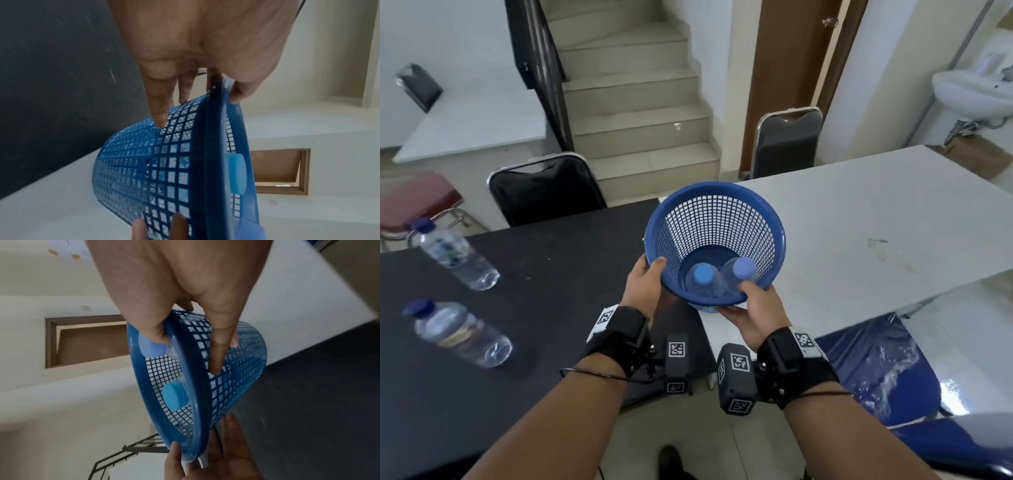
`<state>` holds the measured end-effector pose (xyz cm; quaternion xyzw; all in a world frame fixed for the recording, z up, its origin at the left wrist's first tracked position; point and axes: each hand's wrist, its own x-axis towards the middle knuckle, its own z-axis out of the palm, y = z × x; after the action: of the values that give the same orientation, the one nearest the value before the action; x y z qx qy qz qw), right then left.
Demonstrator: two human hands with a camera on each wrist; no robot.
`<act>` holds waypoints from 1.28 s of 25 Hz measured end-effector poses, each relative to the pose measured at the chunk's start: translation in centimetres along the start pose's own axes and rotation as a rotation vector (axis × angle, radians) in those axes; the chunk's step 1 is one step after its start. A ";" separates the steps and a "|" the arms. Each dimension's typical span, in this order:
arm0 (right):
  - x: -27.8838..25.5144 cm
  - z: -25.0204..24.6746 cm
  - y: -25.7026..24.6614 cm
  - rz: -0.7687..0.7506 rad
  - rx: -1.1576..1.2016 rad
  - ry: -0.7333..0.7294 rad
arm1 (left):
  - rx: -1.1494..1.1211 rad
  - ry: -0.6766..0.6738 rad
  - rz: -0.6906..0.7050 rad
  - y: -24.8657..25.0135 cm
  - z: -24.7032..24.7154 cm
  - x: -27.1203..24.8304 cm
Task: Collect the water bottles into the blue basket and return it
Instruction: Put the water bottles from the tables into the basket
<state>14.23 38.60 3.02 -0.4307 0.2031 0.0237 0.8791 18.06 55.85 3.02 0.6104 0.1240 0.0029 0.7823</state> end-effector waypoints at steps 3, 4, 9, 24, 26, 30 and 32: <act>0.8 -0.6 0.2 0.002 0.048 0.045 | 0.060 0.009 -0.066 -0.6 -0.4 0.8; 1.0 -0.8 0.1 -0.002 0.068 0.059 | 0.097 0.024 -0.091 -0.9 -0.6 1.1; 2.3 -1.6 0.6 -0.003 0.103 0.096 | 0.213 0.101 -0.042 -1.1 -1.0 2.3; 6.4 4.1 7.1 0.032 0.159 0.192 | 1.047 0.127 0.050 1.0 -12.6 10.7; 6.9 5.3 8.3 0.045 0.128 0.185 | 0.989 0.087 0.056 0.4 -14.5 11.6; 7.9 7.5 10.5 0.068 0.130 0.204 | 0.943 0.128 0.058 0.7 -17.0 13.2; 8.3 8.3 10.9 0.065 0.142 0.217 | 0.896 0.183 0.112 1.2 -17.6 14.2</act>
<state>22.25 50.69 -3.78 -0.3606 0.3120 -0.0091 0.8789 28.52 75.18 -2.44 0.8914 0.1487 0.0451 0.4257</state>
